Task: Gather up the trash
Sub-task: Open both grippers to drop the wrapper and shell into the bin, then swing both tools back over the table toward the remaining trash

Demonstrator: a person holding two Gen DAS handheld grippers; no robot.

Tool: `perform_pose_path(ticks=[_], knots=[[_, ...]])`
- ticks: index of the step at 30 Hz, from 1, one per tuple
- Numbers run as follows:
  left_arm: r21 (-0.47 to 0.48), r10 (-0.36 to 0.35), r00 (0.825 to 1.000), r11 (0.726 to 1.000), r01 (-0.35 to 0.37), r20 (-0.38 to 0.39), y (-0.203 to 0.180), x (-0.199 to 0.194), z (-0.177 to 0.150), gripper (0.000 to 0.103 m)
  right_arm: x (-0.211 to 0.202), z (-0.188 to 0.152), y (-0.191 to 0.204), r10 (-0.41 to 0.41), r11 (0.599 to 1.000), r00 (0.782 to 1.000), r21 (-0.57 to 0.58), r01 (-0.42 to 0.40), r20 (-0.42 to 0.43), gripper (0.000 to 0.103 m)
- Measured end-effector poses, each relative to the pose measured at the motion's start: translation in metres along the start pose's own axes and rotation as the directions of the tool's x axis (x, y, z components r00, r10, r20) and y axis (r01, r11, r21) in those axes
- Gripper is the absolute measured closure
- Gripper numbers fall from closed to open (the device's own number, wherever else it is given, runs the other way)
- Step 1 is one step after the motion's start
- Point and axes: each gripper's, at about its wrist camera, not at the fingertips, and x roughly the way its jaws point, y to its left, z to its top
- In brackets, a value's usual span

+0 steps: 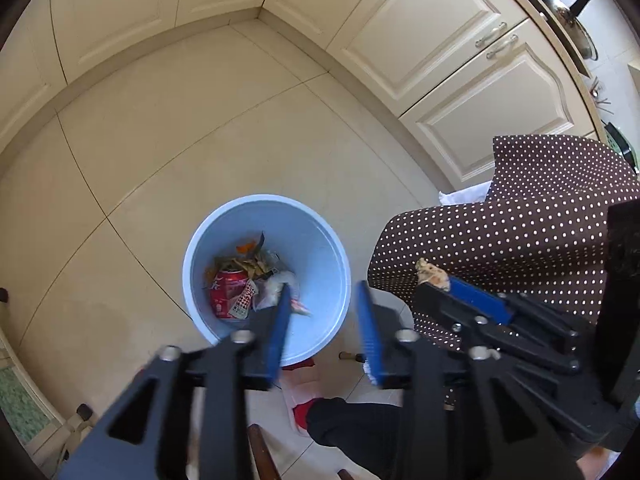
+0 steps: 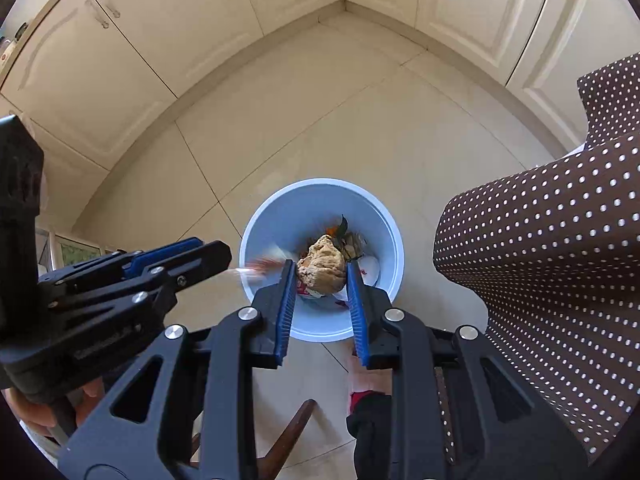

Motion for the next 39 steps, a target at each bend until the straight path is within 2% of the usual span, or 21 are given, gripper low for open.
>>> perform_pose_path(ticks=[16, 33, 39], knots=[[-0.021, 0.025, 0.999, 0.999, -0.026, -0.023, 0.008, 0.001, 0.000, 0.061, 0.014, 0.001, 0.003, 0.002, 1.000, 1.000, 0.003, -0.002, -0.007, 0.077], [-0.043, 0.016, 1.000, 0.999, -0.016, -0.009, 0.009, -0.005, 0.001, 0.056, 0.004, 0.007, 0.005, -0.005, 1.000, 1.000, 0.008, 0.005, 0.017, 0.076], [-0.045, 0.016, 1.000, 0.999, -0.015, 0.012, 0.007, -0.016, -0.001, 0.056, -0.011, 0.006, 0.003, -0.018, 1.000, 0.999, 0.007, 0.017, 0.041, 0.075]])
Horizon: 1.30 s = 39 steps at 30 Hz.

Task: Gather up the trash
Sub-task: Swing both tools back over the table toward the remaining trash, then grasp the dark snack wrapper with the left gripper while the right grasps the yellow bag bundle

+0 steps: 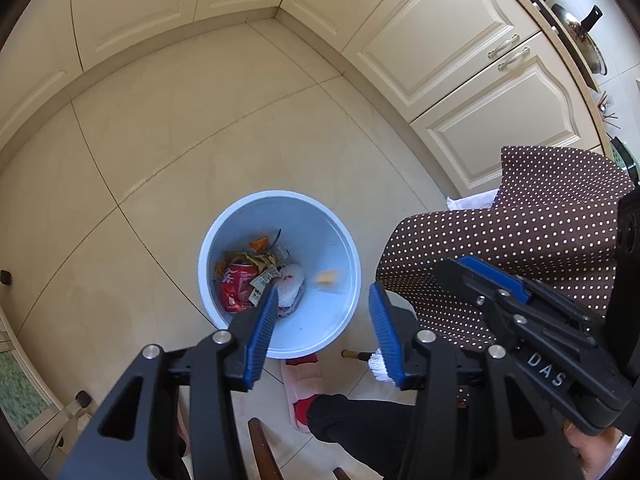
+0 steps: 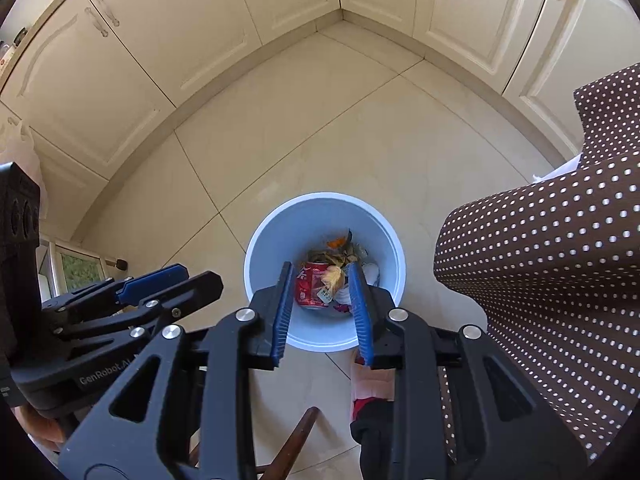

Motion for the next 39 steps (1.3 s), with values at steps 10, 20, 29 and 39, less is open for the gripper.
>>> perform_pose_path(ticks=[10, 20, 29, 39], knots=[[0.075, -0.007, 0.996, 0.997, 0.000, 0.090, -0.048, -0.055, -0.005, 0.056, -0.080, -0.009, -0.001, -0.014, 1.000, 0.992, -0.020, 0.016, 0.126, 0.075], [0.329, -0.091, 0.964, 0.944, 0.003, 0.250, -0.196, -0.151, -0.021, 0.051, -0.252, -0.042, -0.054, -0.060, 0.998, 0.913, 0.026, 0.055, 0.403, 0.075], [0.545, -0.229, 0.946, 0.835, 0.071, 0.227, -0.358, -0.167, -0.039, 0.033, -0.355, -0.104, -0.177, -0.236, 0.968, 0.827, 0.200, 0.152, 0.510, 0.062], [0.611, -0.240, 0.963, 0.783, 0.116, 0.125, -0.489, -0.095, -0.040, 0.031, -0.371, -0.158, -0.313, -0.439, 0.879, 0.785, 0.389, 0.275, 0.438, 0.061]])
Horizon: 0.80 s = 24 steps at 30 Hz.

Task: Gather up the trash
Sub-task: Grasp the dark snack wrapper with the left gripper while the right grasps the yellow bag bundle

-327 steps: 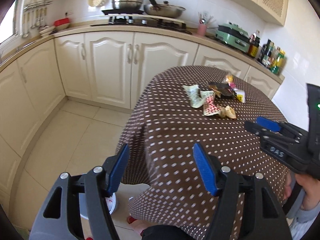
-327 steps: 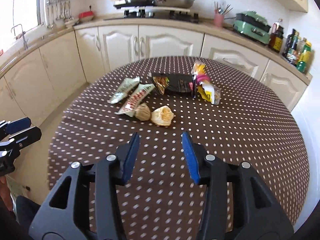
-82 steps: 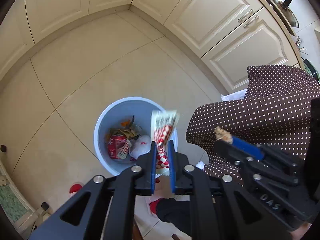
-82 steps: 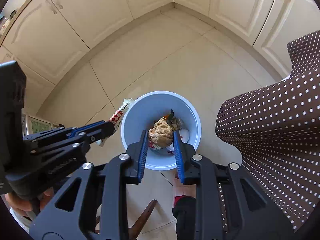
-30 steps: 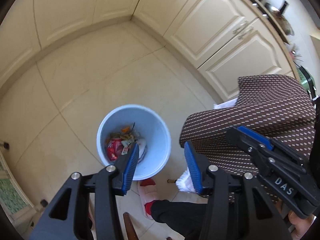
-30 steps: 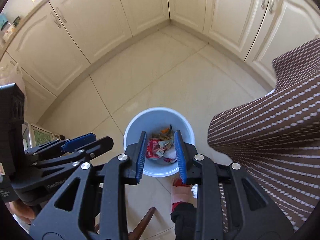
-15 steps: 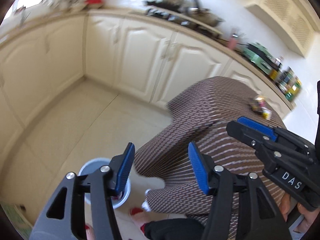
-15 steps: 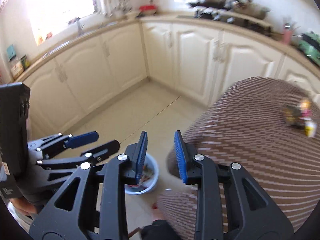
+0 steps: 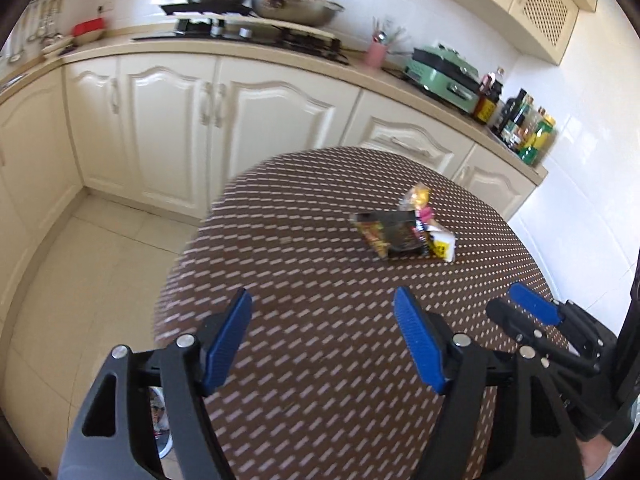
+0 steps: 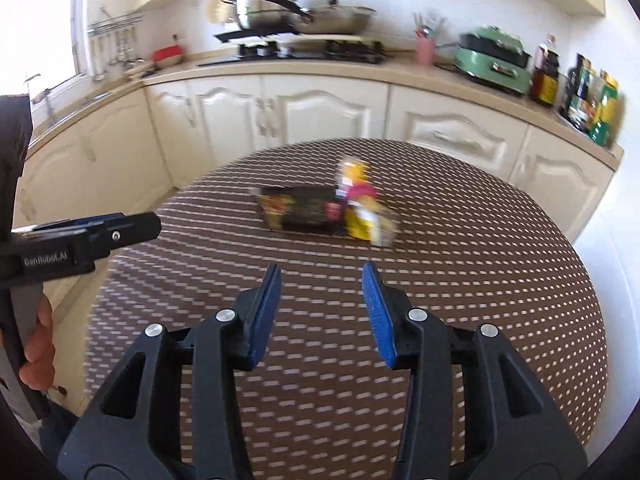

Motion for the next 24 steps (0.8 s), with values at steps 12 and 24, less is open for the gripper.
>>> perform_pose_path(ticks=[12, 24], knots=[[-0.012, 0.059, 0.996, 0.998, -0.060, -0.063, -0.028, 0.094, 0.036, 0.031, 0.064, 0.018, -0.031, -0.027, 0.999, 0.997, -0.035, 0.025, -0.069, 0.060], [0.093, 0.068, 0.997, 0.994, -0.064, -0.036, -0.048, 0.110, 0.043, 0.089, 0.102, 0.042, -0.029, -0.080, 0.991, 0.994, -0.111, 0.072, -0.068, 0.054]])
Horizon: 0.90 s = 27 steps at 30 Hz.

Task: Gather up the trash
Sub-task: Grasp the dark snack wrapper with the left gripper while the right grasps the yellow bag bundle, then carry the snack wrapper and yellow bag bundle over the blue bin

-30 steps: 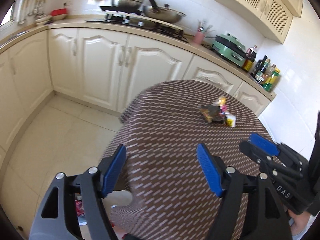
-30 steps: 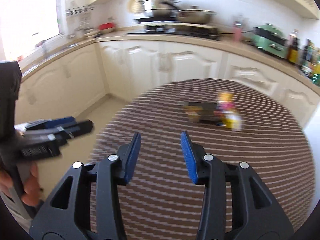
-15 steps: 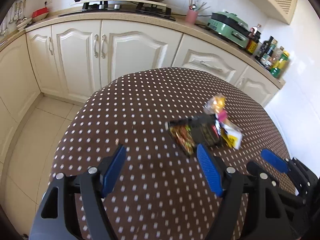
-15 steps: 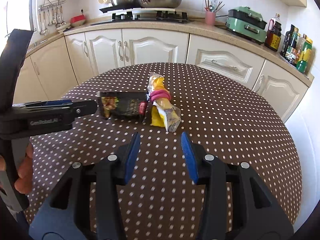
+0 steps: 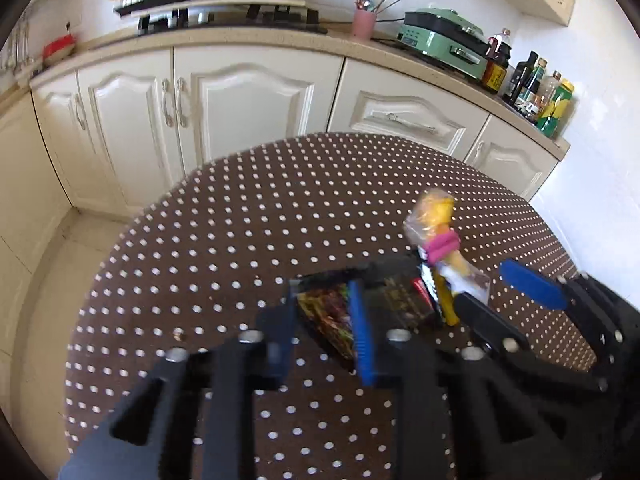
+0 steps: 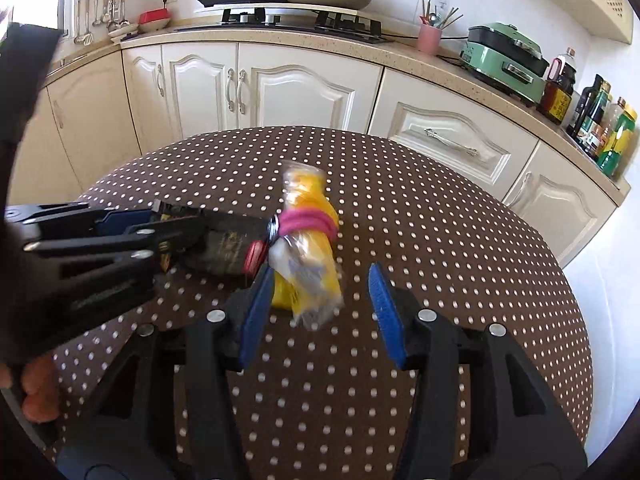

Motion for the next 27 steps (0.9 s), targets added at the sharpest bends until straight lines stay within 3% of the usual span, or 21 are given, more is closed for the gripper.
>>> perform_pose_path(ticks=[2, 4, 6, 8, 11, 19, 27], knots=[[0.002, -0.002, 1.000, 1.000, 0.002, 0.004, 0.002, -0.004, -0.001, 0.099, 0.004, 0.003, 0.001, 0.005, 1.000, 1.000, -0.002, -0.005, -0.004, 0.054], [0.009, -0.002, 1.000, 1.000, 0.002, 0.007, 0.004, -0.008, -0.004, 0.101, 0.007, 0.006, 0.003, 0.009, 1.000, 1.000, -0.010, -0.009, -0.009, 0.055], [0.023, -0.001, 1.000, 1.000, 0.001, 0.009, 0.005, -0.011, -0.008, 0.102, 0.011, 0.008, 0.006, 0.017, 1.000, 1.000, -0.020, -0.018, -0.020, 0.073], [0.030, -0.005, 1.000, 1.000, 0.004, 0.014, 0.005, -0.017, -0.012, 0.102, 0.017, 0.007, 0.010, 0.006, 0.999, 0.999, -0.031, -0.008, -0.049, 0.083], [0.033, -0.022, 0.999, 0.999, 0.022, 0.025, 0.009, -0.029, -0.017, 0.102, 0.013, 0.006, 0.014, -0.021, 0.999, 0.999, -0.037, 0.020, -0.044, 0.089], [0.005, -0.021, 0.997, 1.000, 0.021, 0.074, 0.032, -0.075, -0.032, 0.103, -0.025, -0.003, 0.036, 0.037, 0.999, 0.999, -0.024, -0.036, 0.018, 0.092], [-0.062, 0.001, 0.995, 0.998, 0.005, 0.104, 0.082, -0.127, -0.059, 0.103, -0.072, -0.005, 0.100, 0.186, 0.982, 0.980, -0.041, -0.184, 0.072, 0.092]])
